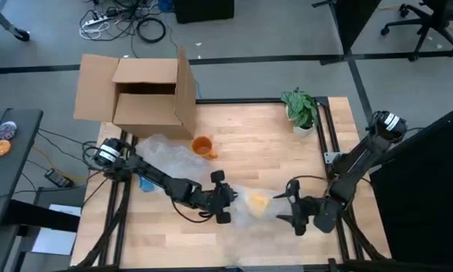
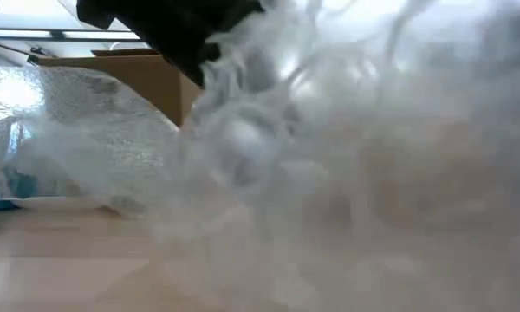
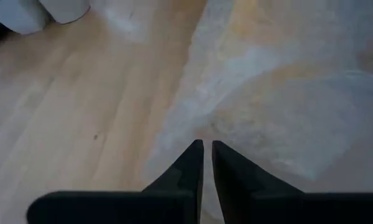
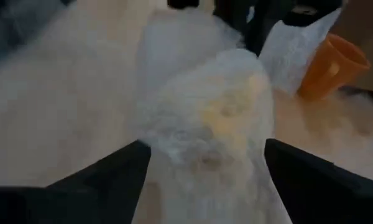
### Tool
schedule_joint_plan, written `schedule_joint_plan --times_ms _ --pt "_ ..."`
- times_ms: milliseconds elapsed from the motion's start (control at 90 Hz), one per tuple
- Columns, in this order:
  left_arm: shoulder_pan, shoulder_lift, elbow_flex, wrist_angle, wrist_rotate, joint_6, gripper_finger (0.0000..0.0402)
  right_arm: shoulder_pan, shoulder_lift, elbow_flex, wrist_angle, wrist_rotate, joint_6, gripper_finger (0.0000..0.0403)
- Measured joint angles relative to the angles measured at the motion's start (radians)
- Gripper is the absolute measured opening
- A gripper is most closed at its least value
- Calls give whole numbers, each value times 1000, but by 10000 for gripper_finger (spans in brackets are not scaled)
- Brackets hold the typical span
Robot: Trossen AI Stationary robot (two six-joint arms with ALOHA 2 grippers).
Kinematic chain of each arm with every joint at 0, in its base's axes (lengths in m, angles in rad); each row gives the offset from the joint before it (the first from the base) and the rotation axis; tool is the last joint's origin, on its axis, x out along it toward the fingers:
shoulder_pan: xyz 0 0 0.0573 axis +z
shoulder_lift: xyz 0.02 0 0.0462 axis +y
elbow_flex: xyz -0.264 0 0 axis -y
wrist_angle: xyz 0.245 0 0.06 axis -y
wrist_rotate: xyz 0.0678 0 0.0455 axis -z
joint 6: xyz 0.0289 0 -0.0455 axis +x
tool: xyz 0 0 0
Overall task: Wrap mug
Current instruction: Wrap the yellow mug using the transparent bubble wrap
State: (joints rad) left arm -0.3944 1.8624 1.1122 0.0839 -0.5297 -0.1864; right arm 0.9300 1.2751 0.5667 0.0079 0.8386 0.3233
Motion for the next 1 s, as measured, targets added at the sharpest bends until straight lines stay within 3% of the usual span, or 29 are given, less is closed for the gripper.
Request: schedule_joint_plan --times_ms 200,344,489,778,889,1000 --pt "-7 -2 0 0 0 -5 19 17 -42 0 -38 -101 193 222" --pt "-7 -2 0 1 0 -10 19 -8 37 0 -25 -114 251 118" --pt "-18 7 0 15 8 -34 19 -60 183 0 109 -130 226 15" --pt "-20 90 0 87 56 -55 19 -204 472 2 467 -6 57 2" --pt "-19 119 1 92 60 -54 19 -260 537 25 574 -22 -49 3" --pt "-13 136 0 93 60 -54 19 -289 537 71 541 -80 -138 1"
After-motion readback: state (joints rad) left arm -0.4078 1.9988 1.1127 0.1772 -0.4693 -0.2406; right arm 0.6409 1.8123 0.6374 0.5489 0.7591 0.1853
